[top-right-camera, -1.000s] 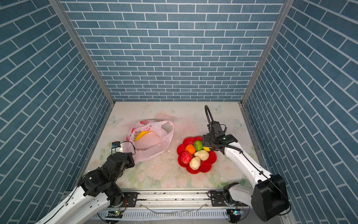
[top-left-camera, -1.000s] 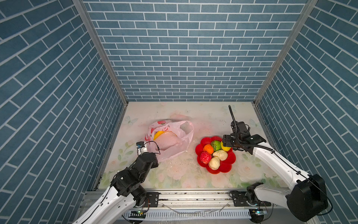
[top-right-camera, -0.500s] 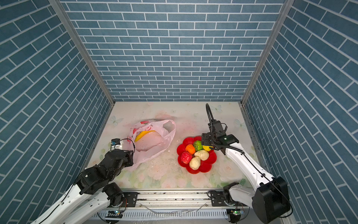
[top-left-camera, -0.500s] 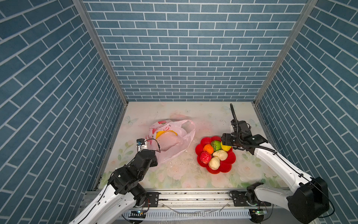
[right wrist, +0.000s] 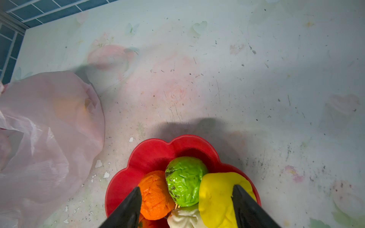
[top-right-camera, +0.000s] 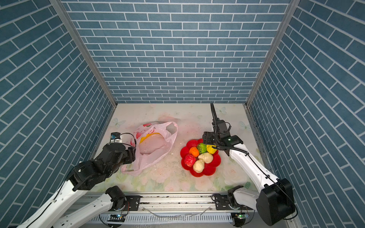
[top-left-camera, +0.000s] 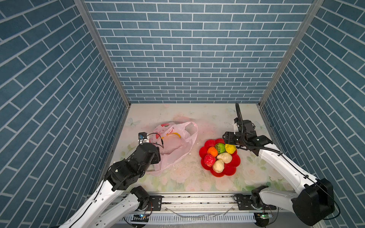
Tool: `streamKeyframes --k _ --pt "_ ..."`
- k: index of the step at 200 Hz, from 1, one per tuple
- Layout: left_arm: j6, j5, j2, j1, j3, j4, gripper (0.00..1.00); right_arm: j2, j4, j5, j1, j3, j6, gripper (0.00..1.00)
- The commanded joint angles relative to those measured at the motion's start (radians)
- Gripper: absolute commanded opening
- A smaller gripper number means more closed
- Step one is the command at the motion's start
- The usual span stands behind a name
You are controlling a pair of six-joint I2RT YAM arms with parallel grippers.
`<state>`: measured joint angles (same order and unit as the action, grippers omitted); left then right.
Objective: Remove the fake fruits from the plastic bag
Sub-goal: 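Raise the right gripper while the left gripper lifts the bag handle higher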
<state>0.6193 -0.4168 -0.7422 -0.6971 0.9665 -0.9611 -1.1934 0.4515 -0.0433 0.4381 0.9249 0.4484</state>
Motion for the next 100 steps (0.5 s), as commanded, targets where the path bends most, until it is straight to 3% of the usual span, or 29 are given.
streamKeyframes --k 1,22,46,100 --pt "-0.130 0.034 -0.126 0.022 0.104 -0.089 0.77 0.002 -0.037 -0.035 0.001 0.040 0.031 0.73" --pt "-0.229 0.128 -0.255 0.078 0.212 -0.134 0.86 0.017 -0.057 -0.038 0.001 0.024 0.038 0.73" --pt "-0.322 0.205 -0.388 0.160 0.291 -0.167 0.88 0.038 -0.073 -0.038 0.001 0.003 0.044 0.73" --pt "-0.446 0.138 -0.605 0.228 0.380 -0.191 0.84 0.105 -0.066 -0.038 0.002 -0.037 0.046 0.72"
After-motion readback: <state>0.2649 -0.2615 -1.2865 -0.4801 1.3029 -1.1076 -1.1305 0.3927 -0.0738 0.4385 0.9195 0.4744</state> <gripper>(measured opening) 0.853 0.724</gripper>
